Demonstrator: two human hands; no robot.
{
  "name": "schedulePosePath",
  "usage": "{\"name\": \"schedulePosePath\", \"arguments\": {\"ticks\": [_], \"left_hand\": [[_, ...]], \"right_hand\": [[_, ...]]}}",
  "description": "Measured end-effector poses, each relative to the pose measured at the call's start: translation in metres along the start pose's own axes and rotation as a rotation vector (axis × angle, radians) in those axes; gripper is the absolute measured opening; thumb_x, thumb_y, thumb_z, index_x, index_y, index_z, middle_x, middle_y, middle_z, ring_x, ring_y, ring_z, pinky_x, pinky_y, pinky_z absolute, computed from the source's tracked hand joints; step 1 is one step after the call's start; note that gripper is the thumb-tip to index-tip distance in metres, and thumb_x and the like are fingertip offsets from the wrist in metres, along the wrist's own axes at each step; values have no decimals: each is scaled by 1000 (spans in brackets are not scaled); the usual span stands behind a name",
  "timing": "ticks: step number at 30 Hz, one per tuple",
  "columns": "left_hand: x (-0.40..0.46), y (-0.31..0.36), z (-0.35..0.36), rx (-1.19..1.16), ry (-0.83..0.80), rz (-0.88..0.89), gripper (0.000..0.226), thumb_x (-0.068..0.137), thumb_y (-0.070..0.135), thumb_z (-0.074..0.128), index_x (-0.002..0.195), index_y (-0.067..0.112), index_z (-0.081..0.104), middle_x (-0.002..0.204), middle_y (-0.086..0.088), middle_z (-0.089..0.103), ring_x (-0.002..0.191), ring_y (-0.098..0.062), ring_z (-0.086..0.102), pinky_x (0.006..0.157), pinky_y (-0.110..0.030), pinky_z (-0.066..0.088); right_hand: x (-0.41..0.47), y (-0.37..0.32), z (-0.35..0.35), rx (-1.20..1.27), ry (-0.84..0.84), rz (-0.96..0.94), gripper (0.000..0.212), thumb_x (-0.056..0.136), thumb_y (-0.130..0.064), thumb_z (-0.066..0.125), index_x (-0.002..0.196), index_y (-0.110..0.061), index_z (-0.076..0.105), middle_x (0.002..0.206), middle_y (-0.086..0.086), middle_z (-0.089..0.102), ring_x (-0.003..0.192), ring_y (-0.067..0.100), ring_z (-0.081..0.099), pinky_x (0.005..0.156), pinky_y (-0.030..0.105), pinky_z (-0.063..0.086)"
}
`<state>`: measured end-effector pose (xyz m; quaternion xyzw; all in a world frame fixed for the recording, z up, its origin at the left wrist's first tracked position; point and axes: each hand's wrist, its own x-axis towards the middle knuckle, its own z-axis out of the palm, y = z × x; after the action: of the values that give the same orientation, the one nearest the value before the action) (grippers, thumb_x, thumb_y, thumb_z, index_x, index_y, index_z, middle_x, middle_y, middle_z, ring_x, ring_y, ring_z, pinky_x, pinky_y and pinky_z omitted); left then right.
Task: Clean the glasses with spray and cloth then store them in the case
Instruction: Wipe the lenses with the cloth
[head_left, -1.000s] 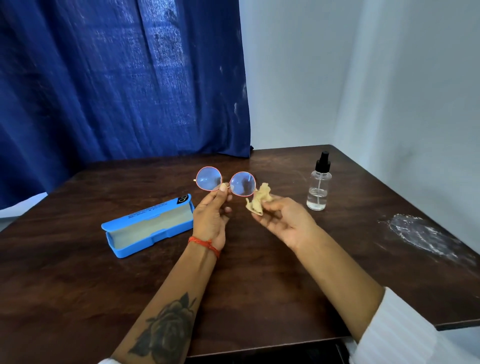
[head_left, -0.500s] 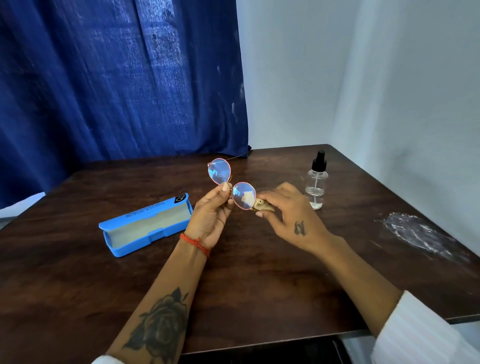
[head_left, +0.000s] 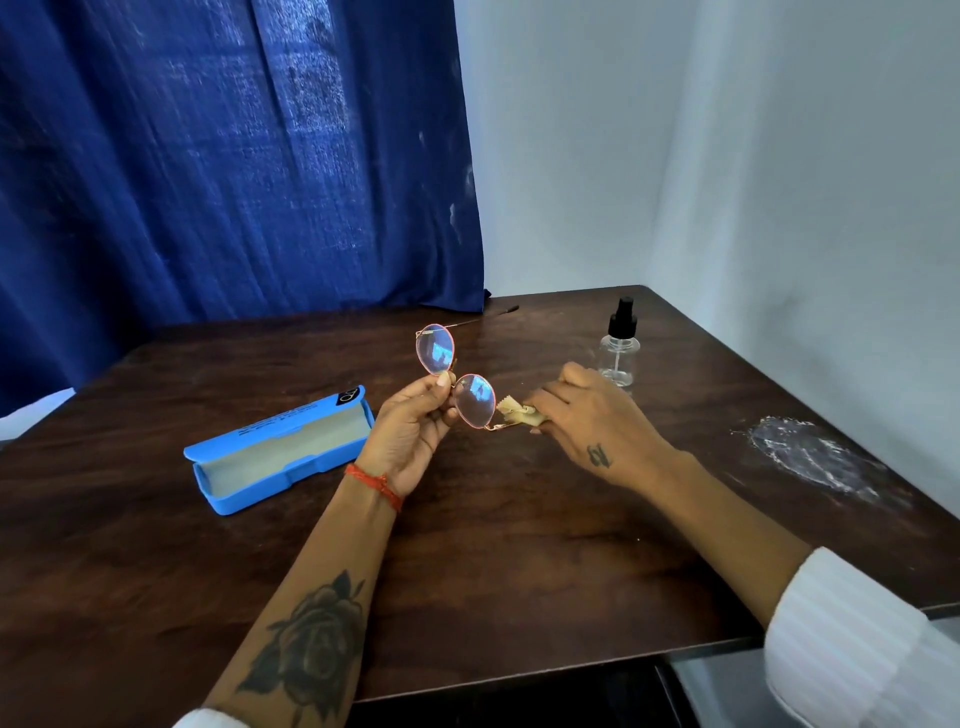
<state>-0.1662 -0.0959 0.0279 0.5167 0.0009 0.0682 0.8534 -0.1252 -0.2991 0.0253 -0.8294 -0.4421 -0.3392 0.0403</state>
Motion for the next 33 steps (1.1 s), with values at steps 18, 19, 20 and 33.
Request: {"name": "schedulePosePath", "arguments": {"ticks": [18, 19, 20, 33], "left_hand": [[3, -5, -8, 263, -65, 0, 22, 93, 5, 44, 82, 7, 63, 73, 1, 61, 68, -5, 53, 59, -12, 48], [3, -5, -8, 264, -69, 6, 22, 93, 5, 44, 81, 7, 63, 74, 0, 60, 68, -5, 53, 59, -12, 48], [3, -5, -8, 264, -71, 14, 23, 93, 4, 44, 80, 7, 63, 75, -1, 59, 68, -5, 53, 59, -12, 48], [3, -9, -9, 390, -80, 97, 18, 93, 5, 46, 86, 5, 63, 75, -4, 57, 67, -9, 49, 62, -13, 47]], "right_hand": [[-27, 49, -18, -258, -253, 75, 30, 60, -6, 80, 86, -13, 66, 80, 6, 70, 75, 25, 59, 62, 32, 49], [-27, 49, -22, -243, -242, 110, 29, 62, -5, 78, 89, -11, 67, 80, 8, 70, 76, 27, 60, 62, 33, 49], [-26, 48, -26, -204, -217, 160, 28, 68, -6, 75, 94, -10, 66, 82, 10, 69, 79, 29, 59, 64, 34, 49], [82, -5, -23, 446, 197, 299, 38, 85, -13, 62, 123, -15, 59, 110, 9, 62, 95, 22, 60, 84, 25, 44]]}}
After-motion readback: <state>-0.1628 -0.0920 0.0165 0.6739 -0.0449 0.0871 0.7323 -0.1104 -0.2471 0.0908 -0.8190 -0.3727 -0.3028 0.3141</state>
